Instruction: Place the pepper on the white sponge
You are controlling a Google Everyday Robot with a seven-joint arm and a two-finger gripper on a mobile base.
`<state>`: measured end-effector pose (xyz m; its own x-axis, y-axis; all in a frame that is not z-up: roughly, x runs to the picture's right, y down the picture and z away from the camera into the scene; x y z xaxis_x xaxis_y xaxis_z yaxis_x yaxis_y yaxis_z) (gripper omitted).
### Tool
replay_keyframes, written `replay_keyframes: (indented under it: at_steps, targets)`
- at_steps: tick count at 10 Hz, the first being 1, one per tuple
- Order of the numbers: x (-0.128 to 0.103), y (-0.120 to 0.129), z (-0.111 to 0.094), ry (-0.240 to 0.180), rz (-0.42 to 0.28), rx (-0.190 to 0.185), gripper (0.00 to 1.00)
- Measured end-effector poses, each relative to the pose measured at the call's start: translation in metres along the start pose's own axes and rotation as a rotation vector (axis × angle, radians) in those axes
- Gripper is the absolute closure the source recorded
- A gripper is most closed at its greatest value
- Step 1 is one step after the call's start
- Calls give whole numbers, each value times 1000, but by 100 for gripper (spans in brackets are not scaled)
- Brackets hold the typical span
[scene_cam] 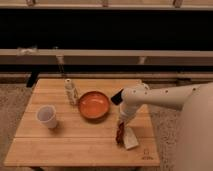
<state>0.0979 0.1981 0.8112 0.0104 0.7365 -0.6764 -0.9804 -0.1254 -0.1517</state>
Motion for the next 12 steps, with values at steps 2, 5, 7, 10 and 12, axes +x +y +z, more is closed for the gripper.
replay_keyframes:
  at_steps: [2, 5, 7, 10, 12]
  targets:
    - [4, -22, -8, -12, 36, -7, 100]
    - [7, -32, -14, -18, 57, -12, 100]
    - [10, -39, -14, -15, 69, -11, 100]
    - [16, -51, -12, 0, 83, -4, 100]
    - [20, -55, -10, 15, 83, -3, 97]
